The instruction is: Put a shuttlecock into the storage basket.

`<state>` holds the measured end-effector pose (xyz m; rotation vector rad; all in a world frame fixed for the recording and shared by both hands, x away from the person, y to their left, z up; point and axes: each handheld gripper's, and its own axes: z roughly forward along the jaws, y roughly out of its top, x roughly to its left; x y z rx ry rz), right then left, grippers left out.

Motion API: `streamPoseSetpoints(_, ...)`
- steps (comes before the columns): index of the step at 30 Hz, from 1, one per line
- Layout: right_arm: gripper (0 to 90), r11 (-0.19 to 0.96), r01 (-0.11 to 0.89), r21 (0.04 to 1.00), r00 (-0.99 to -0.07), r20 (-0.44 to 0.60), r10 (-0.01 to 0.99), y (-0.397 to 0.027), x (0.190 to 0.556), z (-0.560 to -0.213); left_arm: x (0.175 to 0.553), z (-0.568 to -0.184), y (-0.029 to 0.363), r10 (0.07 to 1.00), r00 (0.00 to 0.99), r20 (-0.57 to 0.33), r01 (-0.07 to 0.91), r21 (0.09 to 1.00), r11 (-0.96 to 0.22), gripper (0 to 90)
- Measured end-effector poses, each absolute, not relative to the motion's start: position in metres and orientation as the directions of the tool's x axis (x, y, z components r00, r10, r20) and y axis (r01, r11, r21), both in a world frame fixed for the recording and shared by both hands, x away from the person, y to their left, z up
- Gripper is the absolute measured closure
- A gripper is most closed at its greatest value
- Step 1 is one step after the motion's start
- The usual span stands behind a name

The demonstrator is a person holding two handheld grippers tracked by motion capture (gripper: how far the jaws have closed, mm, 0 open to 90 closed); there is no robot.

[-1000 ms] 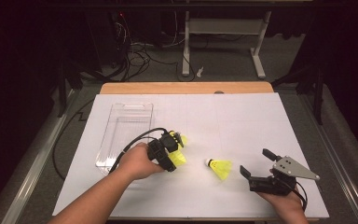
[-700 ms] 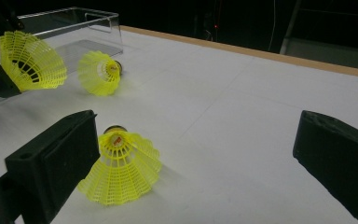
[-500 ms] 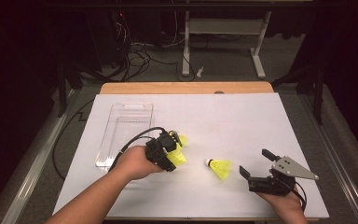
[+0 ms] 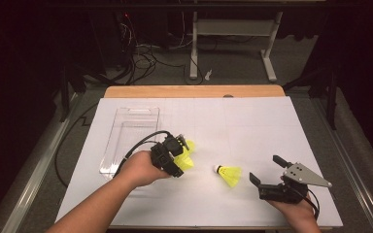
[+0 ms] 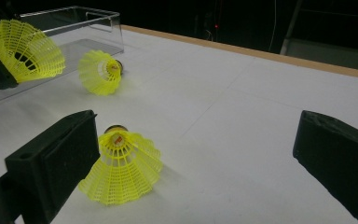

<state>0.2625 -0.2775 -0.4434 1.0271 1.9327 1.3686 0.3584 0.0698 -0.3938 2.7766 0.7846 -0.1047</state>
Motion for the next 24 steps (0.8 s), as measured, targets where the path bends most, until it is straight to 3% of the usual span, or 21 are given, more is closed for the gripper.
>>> streamPoseSetpoints(24, 0.6, 0.196, 0.267, 0.943, -0.560, -0.014, 0.828, -0.276, 0.263, -0.443, 0.356, -0.373, 0.069, 0.499, 0.856, -0.134, 0.517, 0.256, -0.817, 54.7)
